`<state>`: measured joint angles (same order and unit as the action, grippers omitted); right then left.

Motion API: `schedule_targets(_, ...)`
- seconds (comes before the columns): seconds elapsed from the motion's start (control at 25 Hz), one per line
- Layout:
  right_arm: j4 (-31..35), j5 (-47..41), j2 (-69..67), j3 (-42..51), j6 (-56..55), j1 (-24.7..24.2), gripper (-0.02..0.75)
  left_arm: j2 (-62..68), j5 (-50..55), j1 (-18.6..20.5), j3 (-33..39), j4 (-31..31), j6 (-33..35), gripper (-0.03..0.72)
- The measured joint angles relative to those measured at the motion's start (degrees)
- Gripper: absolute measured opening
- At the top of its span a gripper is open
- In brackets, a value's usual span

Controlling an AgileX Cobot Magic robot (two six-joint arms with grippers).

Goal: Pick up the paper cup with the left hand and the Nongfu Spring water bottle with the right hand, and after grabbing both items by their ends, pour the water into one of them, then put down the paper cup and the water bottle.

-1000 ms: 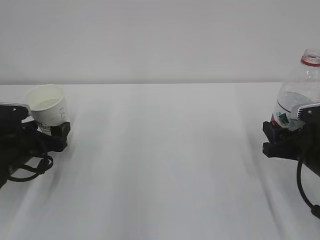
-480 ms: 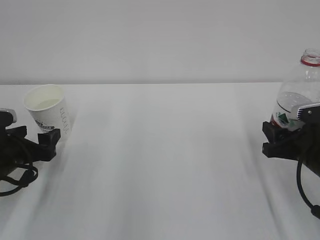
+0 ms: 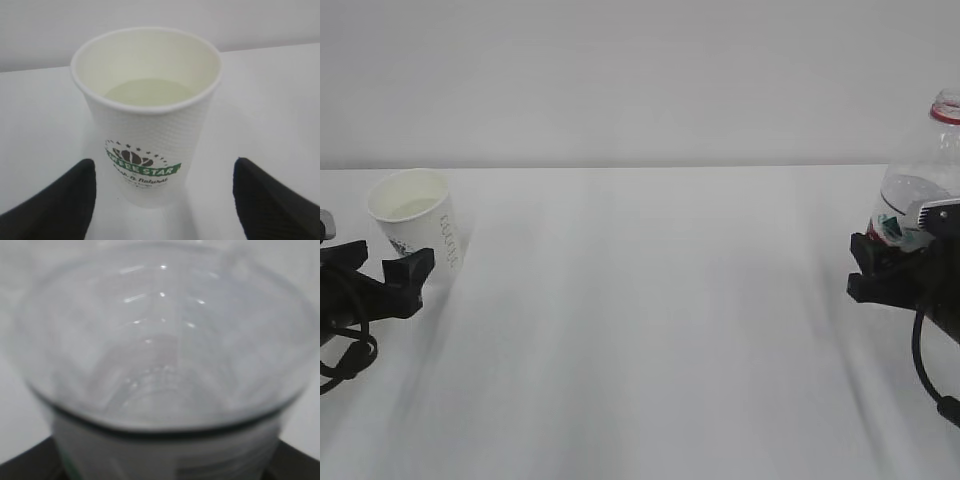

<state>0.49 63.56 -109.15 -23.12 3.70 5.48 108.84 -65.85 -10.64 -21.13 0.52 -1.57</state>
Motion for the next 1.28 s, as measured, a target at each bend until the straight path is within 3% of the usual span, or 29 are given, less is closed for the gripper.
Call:
schedule_targets(0.44,3.5,0.0,-1.8,-6.5,0.0,0.0,0.449,-0.7,-0.1,0.0,0.0,-2.1,0.0,0.596)
schedule_targets(1.28,1.9,0.1,-14.0,-19.0,0.0,0.0,0.449,-0.7,-0.1,0.0,0.0,-2.3,0.0,0.591)
